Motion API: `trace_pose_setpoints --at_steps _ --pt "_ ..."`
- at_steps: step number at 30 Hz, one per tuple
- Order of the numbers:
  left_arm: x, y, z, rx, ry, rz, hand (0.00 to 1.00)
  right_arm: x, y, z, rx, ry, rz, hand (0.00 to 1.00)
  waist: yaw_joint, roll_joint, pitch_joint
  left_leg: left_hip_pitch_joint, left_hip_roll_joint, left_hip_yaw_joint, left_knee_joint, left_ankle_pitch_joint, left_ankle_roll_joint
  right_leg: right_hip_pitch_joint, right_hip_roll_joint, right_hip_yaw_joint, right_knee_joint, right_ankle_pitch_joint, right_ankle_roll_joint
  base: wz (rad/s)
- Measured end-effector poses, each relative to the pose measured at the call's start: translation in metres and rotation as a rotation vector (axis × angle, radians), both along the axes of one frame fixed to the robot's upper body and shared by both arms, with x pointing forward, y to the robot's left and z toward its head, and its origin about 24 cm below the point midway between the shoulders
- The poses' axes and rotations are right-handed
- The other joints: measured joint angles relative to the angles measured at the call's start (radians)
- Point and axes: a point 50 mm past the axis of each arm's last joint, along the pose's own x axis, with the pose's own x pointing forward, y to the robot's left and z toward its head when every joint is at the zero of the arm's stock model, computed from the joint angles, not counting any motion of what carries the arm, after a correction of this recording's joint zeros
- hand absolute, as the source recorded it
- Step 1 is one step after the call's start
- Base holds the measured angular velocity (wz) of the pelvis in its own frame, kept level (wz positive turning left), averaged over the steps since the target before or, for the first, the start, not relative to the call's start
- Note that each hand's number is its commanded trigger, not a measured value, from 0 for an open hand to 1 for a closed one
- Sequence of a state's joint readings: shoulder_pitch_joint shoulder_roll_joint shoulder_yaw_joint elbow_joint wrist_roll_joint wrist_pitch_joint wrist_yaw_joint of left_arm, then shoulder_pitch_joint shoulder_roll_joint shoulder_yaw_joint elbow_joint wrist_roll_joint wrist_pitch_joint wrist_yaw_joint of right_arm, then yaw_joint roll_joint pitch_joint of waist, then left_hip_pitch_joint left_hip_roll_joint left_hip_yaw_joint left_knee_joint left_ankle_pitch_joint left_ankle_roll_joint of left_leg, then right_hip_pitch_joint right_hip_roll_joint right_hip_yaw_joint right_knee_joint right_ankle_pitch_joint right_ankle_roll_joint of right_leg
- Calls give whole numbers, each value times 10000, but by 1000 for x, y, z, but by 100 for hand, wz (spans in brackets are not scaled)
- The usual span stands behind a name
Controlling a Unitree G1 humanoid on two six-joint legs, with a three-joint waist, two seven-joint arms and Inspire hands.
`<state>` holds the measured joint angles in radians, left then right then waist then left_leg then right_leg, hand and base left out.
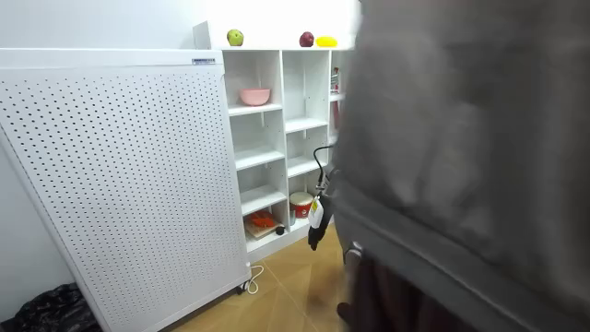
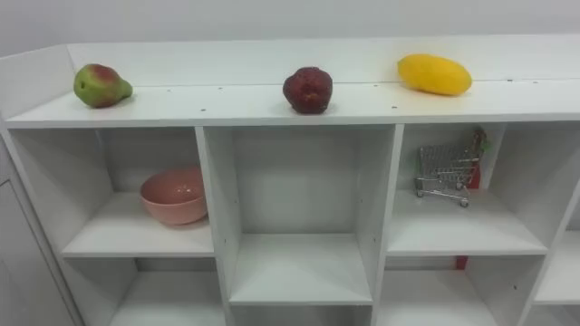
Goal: Arrange fruit in the closet
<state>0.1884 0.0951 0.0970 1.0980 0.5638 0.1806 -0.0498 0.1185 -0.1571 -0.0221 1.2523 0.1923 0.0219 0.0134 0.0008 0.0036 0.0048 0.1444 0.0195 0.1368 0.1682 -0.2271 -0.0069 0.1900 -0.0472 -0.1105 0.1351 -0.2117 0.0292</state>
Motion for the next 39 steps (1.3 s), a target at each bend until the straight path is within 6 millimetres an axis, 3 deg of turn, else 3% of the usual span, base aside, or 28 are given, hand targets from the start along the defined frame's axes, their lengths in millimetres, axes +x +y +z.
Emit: trace_pose_setpoints --at_steps 16,19,20,22,24,25,26,27,30,34,36,39 --pt "-1 1 0 466 -206 -198 0 1 0 0 -565 -22 -549 0 -37 -108 -28 -10 -10 -5 1 0 1 -6 -3 16 12 0 0 0" --pt "6 2 1 518 -580 -162 0 17 -6 5 -1142 -656 -908 0 -45 -121 -18 -2 -16 -3 6 1 1 -7 -8 16 16 0 0 0" --pt "11 2 1 545 -764 -162 0 31 -10 9 -1435 -1239 -1009 0 -68 -141 -8 2 -25 -2 7 4 4 -8 -18 15 18 0 0 -4" --pt "17 3 2 582 -1188 35 0 61 -16 20 -1927 -2358 -886 0 -63 -192 -9 23 -29 36 11 6 6 -72 -20 55 42 -1 0 -11" --pt "23 4 4 628 -1643 184 0 110 -20 52 -2657 -4758 -638 0 -20 -248 8 -85 -24 166 20 17 18 -276 -18 181 88 5 -10 -17" --pt "24 4 4 650 -1697 210 0 123 -20 63 -2836 -5448 -631 0 -15 -275 2 -110 -25 176 26 17 18 -316 -19 190 105 5 -9 -8" --pt "26 5 5 695 -1813 300 0 143 -19 84 -3185 -6715 -605 0 -20 -344 39 -107 -25 221 27 17 18 -340 -19 208 133 4 -8 0" --pt "26 8 5 811 -1864 322 0 159 -18 104 -3577 -7824 -439 0 -7 -363 21 -104 -18 228 27 16 17 -338 -11 209 130 4 -8 0" --pt "22 12 6 1108 -1945 323 0 182 -14 140 -4693 -9610 134 0 66 -544 19 -95 -1 230 -3 15 16 -347 10 264 138 8 -7 0" --pt "17 11 6 1121 -1884 429 0 193 -10 172 -5258 -11010 155 0 70 -555 -36 -166 -11 201 -20 15 16 -466 -3 281 171 9 -6 -4" --pt "19 8 5 1147 -1965 282 0 199 -6 195 -5390 -12111 80 0 83 -420 -48 -288 -22 147 -23 15 17 -557 -4 284 177 16 -1 -8" --pt "18 5 5 1088 -2071 268 0 202 -3 215 -5555 -13012 -44 0 58 -311 -96 -285 -8 146 -33 16 16 -629 11 273 169 16 -1 -4"
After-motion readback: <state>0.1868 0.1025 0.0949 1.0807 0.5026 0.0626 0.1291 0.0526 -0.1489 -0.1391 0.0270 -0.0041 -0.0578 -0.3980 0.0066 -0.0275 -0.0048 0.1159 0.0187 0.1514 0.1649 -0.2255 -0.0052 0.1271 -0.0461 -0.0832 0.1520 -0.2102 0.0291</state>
